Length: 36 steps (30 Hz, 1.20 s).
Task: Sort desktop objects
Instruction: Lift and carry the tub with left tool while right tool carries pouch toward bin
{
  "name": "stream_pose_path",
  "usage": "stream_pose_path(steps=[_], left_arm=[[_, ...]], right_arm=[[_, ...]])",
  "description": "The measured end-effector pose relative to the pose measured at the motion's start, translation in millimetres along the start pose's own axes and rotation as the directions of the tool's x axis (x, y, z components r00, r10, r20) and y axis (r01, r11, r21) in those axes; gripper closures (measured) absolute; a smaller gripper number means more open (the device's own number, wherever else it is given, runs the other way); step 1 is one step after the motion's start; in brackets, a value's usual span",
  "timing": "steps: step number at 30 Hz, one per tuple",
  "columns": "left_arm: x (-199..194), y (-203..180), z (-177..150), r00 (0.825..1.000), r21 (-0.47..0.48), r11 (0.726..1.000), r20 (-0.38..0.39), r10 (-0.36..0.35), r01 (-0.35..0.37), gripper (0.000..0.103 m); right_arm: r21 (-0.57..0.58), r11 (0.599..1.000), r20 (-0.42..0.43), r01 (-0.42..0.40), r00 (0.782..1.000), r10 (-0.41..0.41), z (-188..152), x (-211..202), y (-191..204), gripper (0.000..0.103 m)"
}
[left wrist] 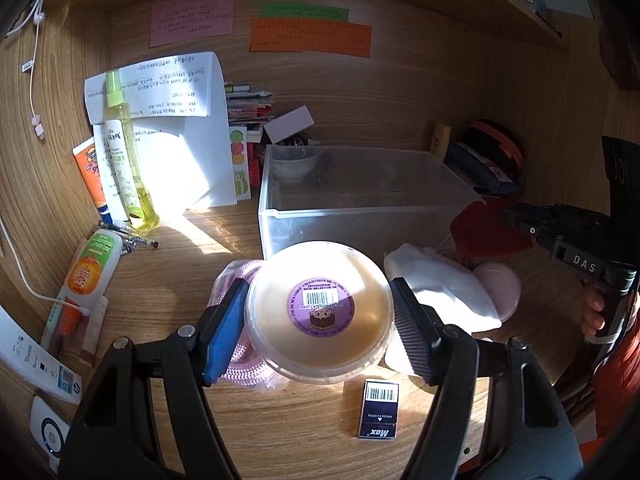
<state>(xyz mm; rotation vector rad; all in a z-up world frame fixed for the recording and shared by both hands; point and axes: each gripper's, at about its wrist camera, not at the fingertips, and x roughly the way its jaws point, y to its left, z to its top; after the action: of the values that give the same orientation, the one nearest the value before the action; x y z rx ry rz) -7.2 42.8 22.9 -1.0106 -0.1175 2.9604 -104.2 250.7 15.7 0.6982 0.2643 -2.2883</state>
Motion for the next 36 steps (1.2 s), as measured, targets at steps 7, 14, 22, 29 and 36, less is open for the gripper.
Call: stream_pose_path(steps=[7, 14, 22, 29, 36], left_arm=[[-4, 6, 20, 0.999, 0.000, 1.000, 0.053, 0.001, -0.001, 0.033], [-1, 9, 44, 0.995, 0.006, 1.000, 0.095, 0.011, -0.012, 0.033], [3, 13, 76, 0.988, 0.007, 1.000, 0.153, 0.009, -0.010, 0.033], [15, 18, 102, 0.986, -0.007, 0.999, 0.165, -0.031, 0.033, 0.033], [32, 17, 124, 0.984, 0.001, 0.999, 0.172, -0.053, 0.054, 0.033]], right_arm=[[-0.002, 1.000, 0.033, 0.006, 0.999, -0.006, 11, -10, 0, 0.087], [-0.019, 1.000, 0.061, 0.016, 0.998, -0.015, 25, -17, -2, 0.087], [-0.027, 0.999, 0.092, 0.039, 0.995, -0.036, 47, -18, -9, 0.087], [0.004, 0.999, 0.086, 0.045, 0.995, -0.045, 63, -6, -24, 0.087], [0.016, 0.998, 0.100, 0.060, 0.993, -0.061, 85, 6, -32, 0.087]])
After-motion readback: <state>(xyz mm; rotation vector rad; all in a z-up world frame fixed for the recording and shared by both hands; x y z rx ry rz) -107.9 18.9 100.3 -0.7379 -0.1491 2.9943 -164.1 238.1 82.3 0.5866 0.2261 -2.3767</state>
